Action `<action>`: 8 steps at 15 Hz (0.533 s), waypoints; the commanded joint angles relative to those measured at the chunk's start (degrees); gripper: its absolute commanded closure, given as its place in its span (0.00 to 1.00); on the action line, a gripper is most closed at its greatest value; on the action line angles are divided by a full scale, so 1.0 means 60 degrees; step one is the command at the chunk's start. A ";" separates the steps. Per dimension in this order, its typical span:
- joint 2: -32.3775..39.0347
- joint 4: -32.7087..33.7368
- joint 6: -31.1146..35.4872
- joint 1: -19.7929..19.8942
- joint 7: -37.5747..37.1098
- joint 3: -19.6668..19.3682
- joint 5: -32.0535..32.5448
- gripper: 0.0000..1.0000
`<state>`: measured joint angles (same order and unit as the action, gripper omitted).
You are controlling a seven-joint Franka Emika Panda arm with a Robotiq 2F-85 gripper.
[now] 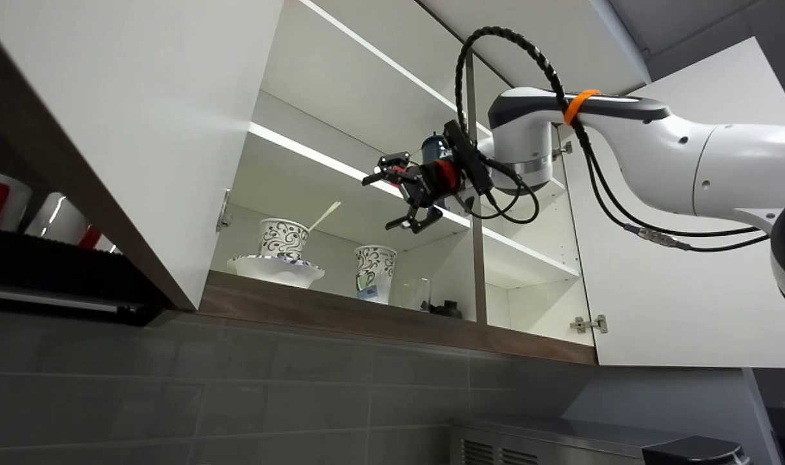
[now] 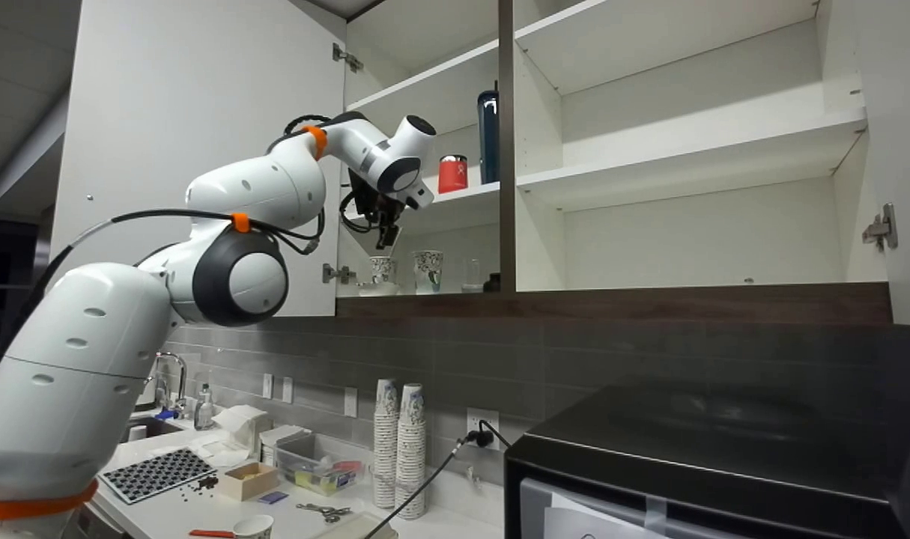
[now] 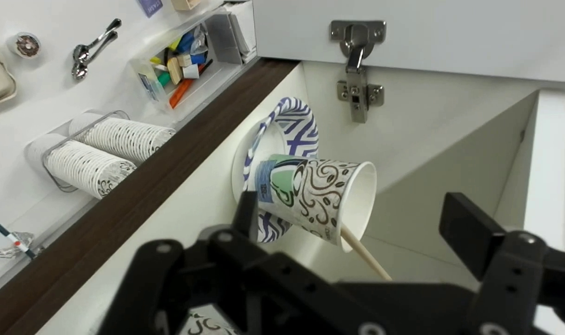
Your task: Put the chopsticks in the cup, then put the bowl in the top cabinet
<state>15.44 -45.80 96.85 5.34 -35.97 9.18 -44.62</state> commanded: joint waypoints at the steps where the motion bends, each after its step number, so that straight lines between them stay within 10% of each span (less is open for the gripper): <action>1: -0.1019 -0.1611 -0.0390 0.0601 0.1151 0.0010 -0.0920 0.00; 8: -0.2579 -0.4045 0.0635 0.1103 0.5638 -0.0056 -0.1922 0.00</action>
<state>6.81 -59.74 97.13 10.57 -13.44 8.97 -53.40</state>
